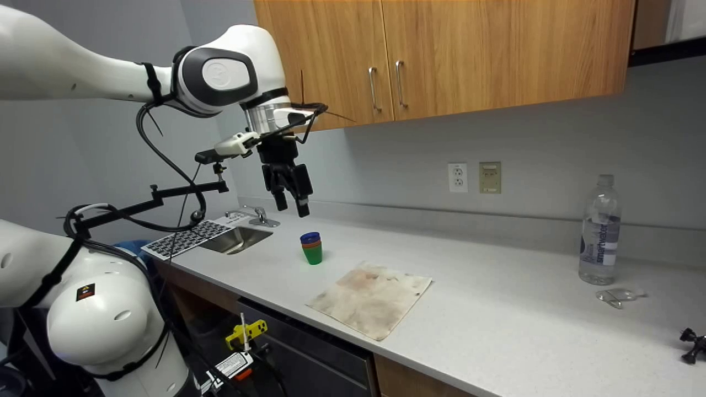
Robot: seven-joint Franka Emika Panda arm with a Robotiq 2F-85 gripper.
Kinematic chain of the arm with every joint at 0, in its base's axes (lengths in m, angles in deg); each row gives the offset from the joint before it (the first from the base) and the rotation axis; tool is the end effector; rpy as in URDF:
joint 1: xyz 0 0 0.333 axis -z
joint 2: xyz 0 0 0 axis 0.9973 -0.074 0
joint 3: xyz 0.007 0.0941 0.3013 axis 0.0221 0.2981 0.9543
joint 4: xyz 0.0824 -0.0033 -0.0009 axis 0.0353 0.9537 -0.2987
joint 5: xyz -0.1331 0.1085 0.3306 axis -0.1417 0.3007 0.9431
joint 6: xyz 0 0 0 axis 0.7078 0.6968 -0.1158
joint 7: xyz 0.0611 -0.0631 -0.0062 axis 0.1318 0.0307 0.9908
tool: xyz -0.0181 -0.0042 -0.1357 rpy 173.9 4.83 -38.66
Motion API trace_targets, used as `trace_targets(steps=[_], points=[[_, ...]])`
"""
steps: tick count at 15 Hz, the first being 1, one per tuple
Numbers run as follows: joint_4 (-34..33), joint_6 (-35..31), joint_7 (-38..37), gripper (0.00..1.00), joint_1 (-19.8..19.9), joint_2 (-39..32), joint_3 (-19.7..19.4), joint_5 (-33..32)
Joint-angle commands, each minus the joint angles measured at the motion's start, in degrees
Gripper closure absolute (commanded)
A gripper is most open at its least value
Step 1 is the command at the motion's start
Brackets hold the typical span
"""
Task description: Fold the white towel twice
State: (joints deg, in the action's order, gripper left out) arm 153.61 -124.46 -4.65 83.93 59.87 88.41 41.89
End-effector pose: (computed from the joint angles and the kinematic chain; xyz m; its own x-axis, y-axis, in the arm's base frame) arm 0.3090 0.0090 0.4923 0.9960 0.0897 0.0056 0.0894 -0.9954 0.0346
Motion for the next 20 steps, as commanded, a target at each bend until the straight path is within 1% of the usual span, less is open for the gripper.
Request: trace_targets(steps=[1,4,8,9,10,12,16,19,20], points=[[0.74,-2.96,-0.88,0.0,0.44,-1.27,-0.03,0.06],[2.54,-8.38,-2.16,0.0,1.12,-3.33,-0.1,-0.2],[5.62,-16.15,-2.54,0.0,1.88,-7.69,-1.13,0.5],[5.98,-17.07,-2.59,0.0,2.08,-8.71,-1.38,0.65],[5.27,-14.64,-1.95,0.0,1.56,-7.06,-0.75,0.14],[5.55,-15.13,-1.94,0.0,1.63,-8.22,-0.83,0.14],[5.45,-15.1,-1.96,0.0,1.6,-7.83,-0.72,0.13],[5.72,-18.47,-1.58,0.0,1.4,-11.4,-2.01,2.2],[6.09,-20.63,-1.47,0.0,1.47,-13.0,-2.38,2.76]])
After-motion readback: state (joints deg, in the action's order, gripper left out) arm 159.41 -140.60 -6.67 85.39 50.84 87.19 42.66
